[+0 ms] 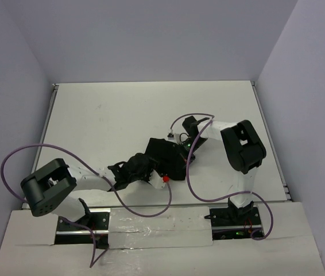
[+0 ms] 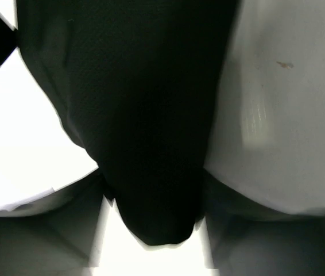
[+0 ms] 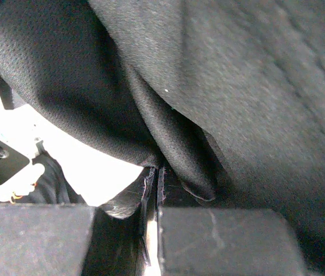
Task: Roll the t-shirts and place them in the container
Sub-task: Roll the T-shirt to the center of the board.
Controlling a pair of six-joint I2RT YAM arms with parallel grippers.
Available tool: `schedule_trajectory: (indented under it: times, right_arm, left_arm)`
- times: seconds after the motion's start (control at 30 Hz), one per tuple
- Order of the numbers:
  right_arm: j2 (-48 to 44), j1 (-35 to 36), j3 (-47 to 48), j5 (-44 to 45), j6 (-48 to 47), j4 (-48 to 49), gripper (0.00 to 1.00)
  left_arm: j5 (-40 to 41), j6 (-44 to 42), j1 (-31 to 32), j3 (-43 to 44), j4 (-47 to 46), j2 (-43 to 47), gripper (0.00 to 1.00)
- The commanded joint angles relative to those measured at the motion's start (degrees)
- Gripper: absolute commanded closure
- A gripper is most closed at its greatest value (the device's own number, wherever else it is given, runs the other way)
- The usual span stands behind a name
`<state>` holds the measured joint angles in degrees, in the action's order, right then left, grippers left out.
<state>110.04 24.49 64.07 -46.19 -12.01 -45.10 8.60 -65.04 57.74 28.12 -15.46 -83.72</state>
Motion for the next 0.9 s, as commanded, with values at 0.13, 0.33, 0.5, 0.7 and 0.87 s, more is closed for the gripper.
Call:
schedule_trajectory:
  times: [0.13, 0.33, 0.5, 0.7, 0.87]
  right_arm:
    - [-2.72, -0.23, 1.23, -1.53, -1.87, -1.65, 1.0]
    - [-6.76, -1.37, 2.72, 0.75, -1.44, -2.71, 0.7]
    - [-19.91, -2.26, 2.11, 5.93, -0.91, 0.97, 0.41]
    - [-33.12, -1.64, -4.56, 5.07, -9.05, 8.62, 0.25]
    - [-41.74, 0.82, -9.75, 1.73, -13.38, 12.4, 0.25]
  left_arm:
    - [-6.66, 2.73, -2.8, 7.03, 5.26, -1.36, 1.0]
    - [-21.56, 11.58, -8.59, 22.57, 34.32, -2.93, 1.0]
    - [-35.64, 13.09, -11.85, 35.48, 58.93, -5.22, 1.0]
    - [-58.24, 10.54, -17.56, 41.31, 81.9, -9.96, 1.0]
    - [-60.72, 15.37, -19.85, 39.65, 78.24, -12.08, 1.0]
